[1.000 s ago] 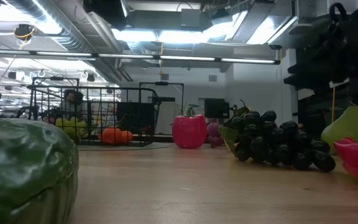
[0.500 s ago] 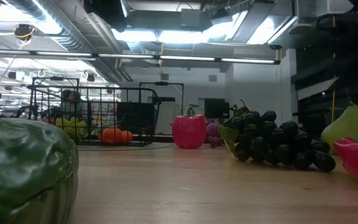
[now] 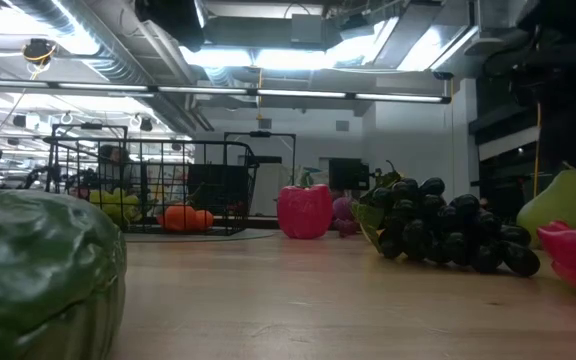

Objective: Build produce basket
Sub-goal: Put the green pear into the wire basket

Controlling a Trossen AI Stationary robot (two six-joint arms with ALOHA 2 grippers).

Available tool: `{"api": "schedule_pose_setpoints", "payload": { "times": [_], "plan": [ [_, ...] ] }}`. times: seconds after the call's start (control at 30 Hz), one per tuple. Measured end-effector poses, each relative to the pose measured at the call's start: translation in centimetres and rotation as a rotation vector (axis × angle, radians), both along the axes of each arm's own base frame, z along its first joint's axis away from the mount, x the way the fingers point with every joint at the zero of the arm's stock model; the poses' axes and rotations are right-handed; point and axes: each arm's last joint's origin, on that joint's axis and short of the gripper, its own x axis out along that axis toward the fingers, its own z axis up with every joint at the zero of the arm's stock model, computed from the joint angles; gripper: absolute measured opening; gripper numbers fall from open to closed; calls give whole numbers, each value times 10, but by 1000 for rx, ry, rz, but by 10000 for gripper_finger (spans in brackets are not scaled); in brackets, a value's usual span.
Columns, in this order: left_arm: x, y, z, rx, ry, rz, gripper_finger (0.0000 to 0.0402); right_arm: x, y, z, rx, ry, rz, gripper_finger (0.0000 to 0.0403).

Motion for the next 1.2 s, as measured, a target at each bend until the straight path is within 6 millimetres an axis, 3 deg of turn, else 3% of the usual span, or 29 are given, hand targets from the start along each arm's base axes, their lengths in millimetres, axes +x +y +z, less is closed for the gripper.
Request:
{"api": "schedule_pose_setpoints", "payload": {
  "times": [0.33, 0.67, 0.97, 1.2],
  "plan": [
    [0, 0, 0, 0, 0, 0, 112, 9, -1, 26, -16, 198, 29, 161],
    [0, 0, 0, 0, 0, 0, 112, 23, -1, 10, 2, 295, 106, 161],
    [0, 0, 0, 0, 0, 0, 112, 25, -1, 8, 15, 307, 137, 159],
    [0, 0, 0, 0, 0, 0, 112, 24, -2, 8, -22, 323, 145, 122]
  ]
}}
